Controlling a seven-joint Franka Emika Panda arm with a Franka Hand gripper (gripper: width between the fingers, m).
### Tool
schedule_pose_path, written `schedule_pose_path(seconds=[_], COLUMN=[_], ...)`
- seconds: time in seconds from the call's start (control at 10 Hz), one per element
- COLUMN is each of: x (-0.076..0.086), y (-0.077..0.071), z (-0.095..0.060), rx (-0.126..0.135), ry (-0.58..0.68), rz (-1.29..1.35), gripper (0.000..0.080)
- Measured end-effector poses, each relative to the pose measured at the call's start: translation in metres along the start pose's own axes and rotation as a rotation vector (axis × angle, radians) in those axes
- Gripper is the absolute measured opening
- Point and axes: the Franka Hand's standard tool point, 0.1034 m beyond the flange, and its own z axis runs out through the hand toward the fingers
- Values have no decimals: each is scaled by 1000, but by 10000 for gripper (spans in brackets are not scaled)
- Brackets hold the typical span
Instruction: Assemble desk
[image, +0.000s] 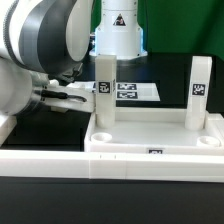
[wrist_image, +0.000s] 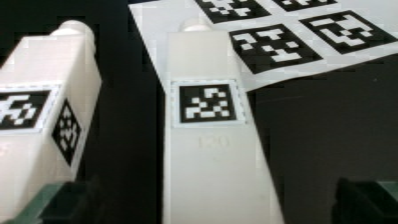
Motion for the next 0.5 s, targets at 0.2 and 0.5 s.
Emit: schedule_pose_path(seconds=[0.2,0.5], x=[0,0], y=[2,2], z=[-1,-1], rx=[3,3], ry=[2,2], rz=[3,3], gripper=[394,288])
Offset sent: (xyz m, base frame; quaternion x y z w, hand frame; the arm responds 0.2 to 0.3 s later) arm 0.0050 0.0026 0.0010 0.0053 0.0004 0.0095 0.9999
